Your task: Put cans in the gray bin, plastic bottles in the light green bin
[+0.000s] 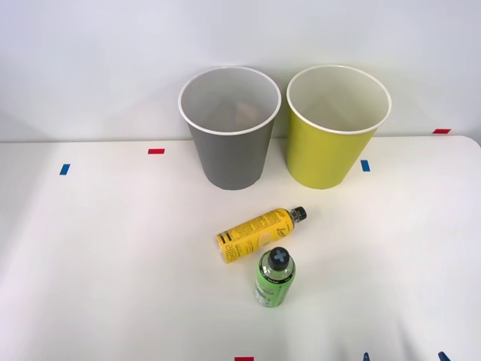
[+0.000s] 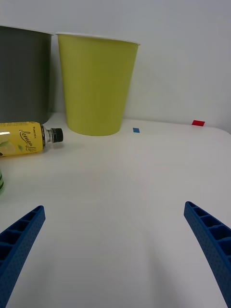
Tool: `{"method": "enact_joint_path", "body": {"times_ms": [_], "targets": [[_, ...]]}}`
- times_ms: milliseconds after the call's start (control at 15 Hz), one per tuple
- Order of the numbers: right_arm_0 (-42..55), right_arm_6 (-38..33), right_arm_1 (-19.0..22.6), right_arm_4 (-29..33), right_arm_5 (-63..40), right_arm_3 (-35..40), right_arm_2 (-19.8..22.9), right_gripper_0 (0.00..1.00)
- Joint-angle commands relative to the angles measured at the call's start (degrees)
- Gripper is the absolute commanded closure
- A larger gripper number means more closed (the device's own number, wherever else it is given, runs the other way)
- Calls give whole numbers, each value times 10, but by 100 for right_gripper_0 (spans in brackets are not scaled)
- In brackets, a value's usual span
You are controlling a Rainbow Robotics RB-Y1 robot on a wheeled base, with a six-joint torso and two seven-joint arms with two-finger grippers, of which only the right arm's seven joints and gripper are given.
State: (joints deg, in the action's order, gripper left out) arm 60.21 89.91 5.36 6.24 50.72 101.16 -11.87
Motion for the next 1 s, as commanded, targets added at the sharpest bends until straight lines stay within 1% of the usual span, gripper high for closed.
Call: {"method": "enact_joint_path", "body": {"times_ms": [67, 1000], "targets": [[0, 0, 0, 0, 0, 0, 0, 0], [0, 0, 0, 0, 0, 0, 0, 0]]}}
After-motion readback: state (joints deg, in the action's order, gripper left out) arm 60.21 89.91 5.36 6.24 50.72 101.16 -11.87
